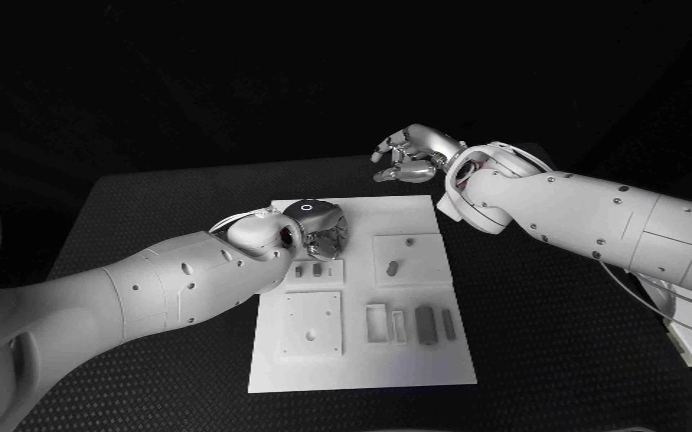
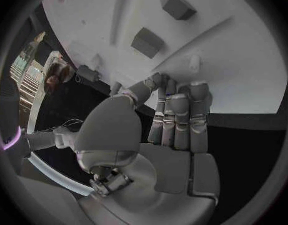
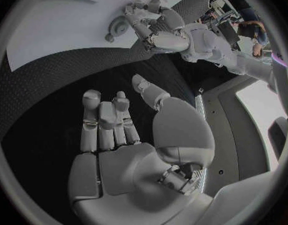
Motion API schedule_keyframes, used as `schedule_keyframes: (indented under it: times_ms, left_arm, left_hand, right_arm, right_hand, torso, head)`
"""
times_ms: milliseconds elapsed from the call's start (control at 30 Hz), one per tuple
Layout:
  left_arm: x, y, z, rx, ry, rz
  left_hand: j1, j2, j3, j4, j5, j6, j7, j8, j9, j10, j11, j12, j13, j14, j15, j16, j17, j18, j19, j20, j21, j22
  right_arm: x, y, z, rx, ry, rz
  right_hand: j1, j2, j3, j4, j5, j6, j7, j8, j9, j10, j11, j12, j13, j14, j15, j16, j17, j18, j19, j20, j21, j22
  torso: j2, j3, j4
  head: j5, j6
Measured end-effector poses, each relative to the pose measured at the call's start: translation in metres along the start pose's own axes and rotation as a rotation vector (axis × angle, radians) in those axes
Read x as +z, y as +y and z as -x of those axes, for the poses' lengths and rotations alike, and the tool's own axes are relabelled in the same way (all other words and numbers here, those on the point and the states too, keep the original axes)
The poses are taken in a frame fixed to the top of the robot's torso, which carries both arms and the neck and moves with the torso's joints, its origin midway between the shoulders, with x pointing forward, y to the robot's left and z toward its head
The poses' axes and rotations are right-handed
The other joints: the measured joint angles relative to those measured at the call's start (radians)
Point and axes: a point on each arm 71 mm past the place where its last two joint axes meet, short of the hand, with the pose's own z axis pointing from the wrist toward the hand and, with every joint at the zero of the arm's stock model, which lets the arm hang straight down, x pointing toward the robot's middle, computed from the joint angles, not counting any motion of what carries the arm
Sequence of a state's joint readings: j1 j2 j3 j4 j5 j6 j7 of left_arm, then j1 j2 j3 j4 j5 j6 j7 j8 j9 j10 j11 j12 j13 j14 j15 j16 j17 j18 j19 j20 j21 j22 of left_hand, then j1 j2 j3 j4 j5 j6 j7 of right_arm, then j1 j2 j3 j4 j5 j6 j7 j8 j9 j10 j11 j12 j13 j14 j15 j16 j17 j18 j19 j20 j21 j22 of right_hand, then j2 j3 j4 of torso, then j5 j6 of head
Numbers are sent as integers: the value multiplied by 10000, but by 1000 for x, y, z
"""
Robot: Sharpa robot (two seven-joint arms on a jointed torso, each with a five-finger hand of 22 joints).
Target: Assemble the parts on the task board
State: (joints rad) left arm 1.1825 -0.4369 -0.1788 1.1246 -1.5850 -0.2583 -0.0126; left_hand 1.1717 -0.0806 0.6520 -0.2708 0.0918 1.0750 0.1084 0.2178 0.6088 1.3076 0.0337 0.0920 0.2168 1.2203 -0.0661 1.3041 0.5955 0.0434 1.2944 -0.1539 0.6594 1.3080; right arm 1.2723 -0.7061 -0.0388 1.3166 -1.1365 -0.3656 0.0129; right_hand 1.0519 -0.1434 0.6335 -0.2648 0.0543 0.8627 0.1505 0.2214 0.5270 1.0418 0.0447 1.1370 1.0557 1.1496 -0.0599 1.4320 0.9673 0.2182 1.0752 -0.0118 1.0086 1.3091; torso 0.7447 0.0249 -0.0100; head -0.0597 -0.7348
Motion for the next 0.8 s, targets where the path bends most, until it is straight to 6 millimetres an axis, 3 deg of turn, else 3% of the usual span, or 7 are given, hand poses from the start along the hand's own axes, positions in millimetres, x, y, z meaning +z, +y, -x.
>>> schedule_keyframes:
  times_ms: [433,800]
  left_arm:
    - [-12,4,-1,-516,-346,-30]
    - [-19,6,21,-1101,-916,-38]
  left_hand:
    - [-28,68,26,-27,-4,37,-37,58,40,112,-2,-1,0,73,-65,48,-26,-93,70,-32,0,-2]
    - [-27,69,25,-28,4,36,-37,57,38,114,2,-49,0,87,-50,48,-37,-130,86,-15,-1,-3]
  right_arm:
    - [0,0,0,-2,-4,-4]
    - [-2,-2,2,-10,-20,-36]
  right_hand:
    - [0,0,0,0,0,-4,4,0,1,0,0,0,2,-22,-23,0,0,0,6,-6,0,0]
    - [0,0,0,0,0,-24,24,0,1,0,0,0,2,-22,-22,0,-9,0,22,-22,0,0]
  torso:
    - [-6,7,-8]
    - [-12,7,10]
  head:
    - [17,47]
    - [30,104]
